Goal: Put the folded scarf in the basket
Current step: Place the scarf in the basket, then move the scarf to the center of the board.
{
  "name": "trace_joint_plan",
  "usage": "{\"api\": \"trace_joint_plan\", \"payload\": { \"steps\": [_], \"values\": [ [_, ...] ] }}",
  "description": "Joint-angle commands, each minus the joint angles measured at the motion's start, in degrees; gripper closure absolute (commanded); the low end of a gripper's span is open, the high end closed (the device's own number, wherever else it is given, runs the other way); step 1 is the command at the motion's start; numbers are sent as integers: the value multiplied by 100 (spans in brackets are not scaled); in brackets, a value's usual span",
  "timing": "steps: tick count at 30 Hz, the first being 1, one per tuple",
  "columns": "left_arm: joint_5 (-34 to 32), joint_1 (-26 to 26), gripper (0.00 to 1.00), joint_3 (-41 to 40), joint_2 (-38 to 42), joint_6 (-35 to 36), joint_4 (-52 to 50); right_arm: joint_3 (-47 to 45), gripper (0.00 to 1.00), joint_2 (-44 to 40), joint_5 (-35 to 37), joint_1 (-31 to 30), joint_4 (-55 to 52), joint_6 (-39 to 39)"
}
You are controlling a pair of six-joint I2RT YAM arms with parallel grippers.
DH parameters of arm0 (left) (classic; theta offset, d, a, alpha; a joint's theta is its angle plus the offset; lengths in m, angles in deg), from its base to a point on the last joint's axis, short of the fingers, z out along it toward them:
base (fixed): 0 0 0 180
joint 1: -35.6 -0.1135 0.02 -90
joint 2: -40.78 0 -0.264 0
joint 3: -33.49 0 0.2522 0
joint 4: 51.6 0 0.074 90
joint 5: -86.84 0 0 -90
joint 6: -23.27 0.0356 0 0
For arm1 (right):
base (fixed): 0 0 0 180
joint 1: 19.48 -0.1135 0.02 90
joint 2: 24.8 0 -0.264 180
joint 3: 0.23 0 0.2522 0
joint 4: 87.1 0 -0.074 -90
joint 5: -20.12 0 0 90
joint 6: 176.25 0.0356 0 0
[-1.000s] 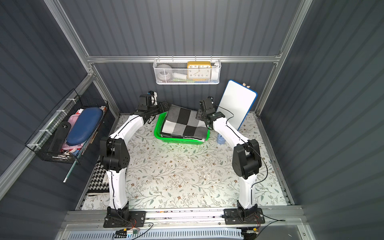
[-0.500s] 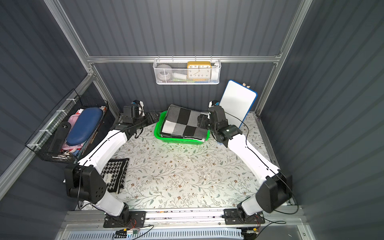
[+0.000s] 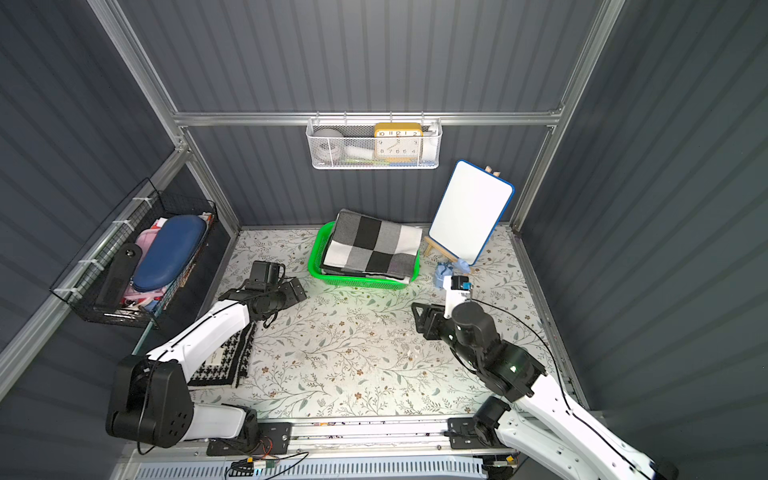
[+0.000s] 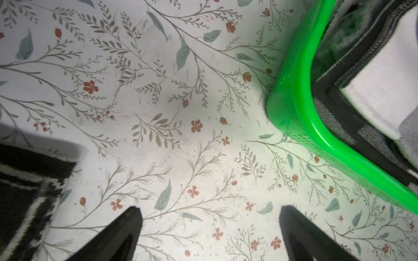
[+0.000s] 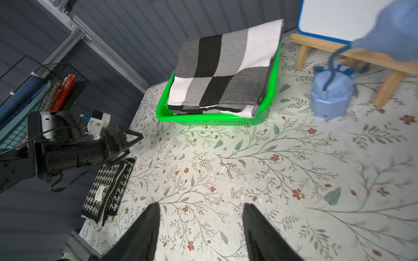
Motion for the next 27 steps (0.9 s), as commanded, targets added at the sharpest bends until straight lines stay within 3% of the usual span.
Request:
{"api": "trace_joint_plan", "payload": {
  "steps": [1, 9, 12, 14, 21, 27],
  "values": [
    [-116, -221, 1, -140, -239, -302, -255, -493, 37, -522, 606, -21, -553, 355],
    [-882, -923, 1, -224, -365, -460, -568, -1198, 37, -1567, 1006, -21, -1035, 642],
    [-1512, -944, 1, -45, -462, -416, -821, -1389, 37, -1660, 1054, -21, -991, 732],
    [-1587, -955, 1, 156, -536, -361, -929, -1468, 37, -1648, 1054, -21, -968, 809],
    [-1504, -1051, 1, 262, -722, -622, -1127, -1566, 37, -1484, 1074, -22, -864, 966],
    [-992, -1534, 1, 69, -1001, -735, -931, -1649, 37, -1386, 962, -21, -655, 1063]
  ]
}}
